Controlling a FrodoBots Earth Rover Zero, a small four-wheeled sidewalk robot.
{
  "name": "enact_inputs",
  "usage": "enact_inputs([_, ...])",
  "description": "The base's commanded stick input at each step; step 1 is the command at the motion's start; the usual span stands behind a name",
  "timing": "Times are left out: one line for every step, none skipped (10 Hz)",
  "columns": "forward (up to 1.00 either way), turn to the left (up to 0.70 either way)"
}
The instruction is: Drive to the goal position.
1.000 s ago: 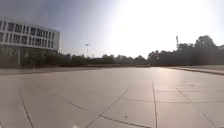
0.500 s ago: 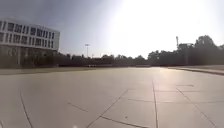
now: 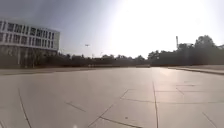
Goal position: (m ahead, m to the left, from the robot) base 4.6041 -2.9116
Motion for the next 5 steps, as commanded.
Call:
enact_inputs([0.08,0.00])
enact_inputs([0.07,0.01])
enact_inputs([0.07,0.01])
enact_inputs([0.06,0.00])
enact_inputs([0.07,0.00])
